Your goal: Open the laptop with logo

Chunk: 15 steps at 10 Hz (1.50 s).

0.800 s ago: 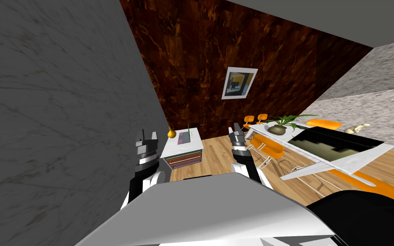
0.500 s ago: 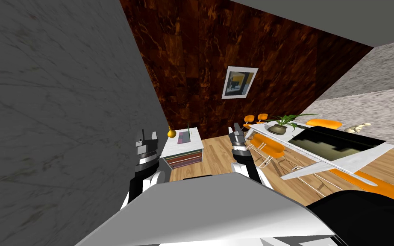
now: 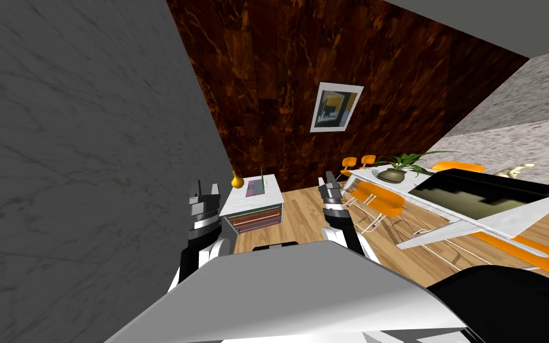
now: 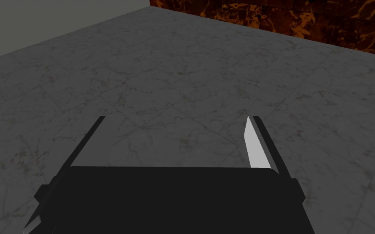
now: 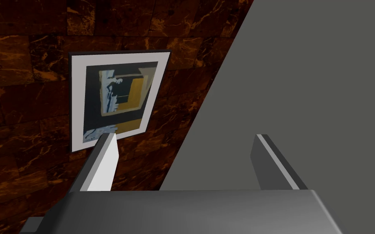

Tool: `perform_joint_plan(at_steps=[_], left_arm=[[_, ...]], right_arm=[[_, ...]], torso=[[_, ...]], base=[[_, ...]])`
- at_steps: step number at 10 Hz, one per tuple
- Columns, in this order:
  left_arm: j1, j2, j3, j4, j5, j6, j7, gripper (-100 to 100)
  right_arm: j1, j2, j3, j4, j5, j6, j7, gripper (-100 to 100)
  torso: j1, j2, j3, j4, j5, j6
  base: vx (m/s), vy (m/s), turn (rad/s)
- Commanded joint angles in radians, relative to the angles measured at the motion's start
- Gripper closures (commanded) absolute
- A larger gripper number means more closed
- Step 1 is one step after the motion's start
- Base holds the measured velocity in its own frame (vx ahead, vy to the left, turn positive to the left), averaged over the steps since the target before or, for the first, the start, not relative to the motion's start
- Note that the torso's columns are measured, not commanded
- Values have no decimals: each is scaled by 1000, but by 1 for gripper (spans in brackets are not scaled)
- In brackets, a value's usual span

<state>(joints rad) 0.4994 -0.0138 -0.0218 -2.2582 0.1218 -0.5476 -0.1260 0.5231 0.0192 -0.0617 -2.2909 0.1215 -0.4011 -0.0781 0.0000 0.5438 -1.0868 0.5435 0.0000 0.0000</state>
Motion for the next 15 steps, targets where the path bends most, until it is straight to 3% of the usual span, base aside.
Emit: perform_joint_plan(at_steps=[1, 2, 4, 8, 15], left_arm=[[0, 0, 0, 0, 0, 0, 0, 0], [-6, 36, 6, 9, -2, 5, -2, -100], [-19, 84, 19, 30, -6, 17, -8, -100], [-62, 144, 62, 97, -21, 56, -25, -100], [-162, 161, 161, 252, -54, 147, -66, -100]], right_arm=[[0, 0, 0, 0, 0, 0, 0, 0], [0, 0, 0, 0, 0, 0, 0, 0], [0, 0, 0, 0, 0, 0, 0, 0], [0, 0, 0, 0, 0, 0, 0, 0], [0, 0, 0, 0, 0, 0, 0, 0]], torso=[[0, 74, -148, 74, 0, 0], [0, 148, -295, 148, 0, 0], [-1, 190, -384, 190, 0, 0], [0, 194, -389, 194, 0, 0], [0, 194, -389, 194, 0, 0]], base=[[0, 0, 0], [14, -13, -8], [20, -43, -10], [41, -77, -18], [65, -103, -22]])
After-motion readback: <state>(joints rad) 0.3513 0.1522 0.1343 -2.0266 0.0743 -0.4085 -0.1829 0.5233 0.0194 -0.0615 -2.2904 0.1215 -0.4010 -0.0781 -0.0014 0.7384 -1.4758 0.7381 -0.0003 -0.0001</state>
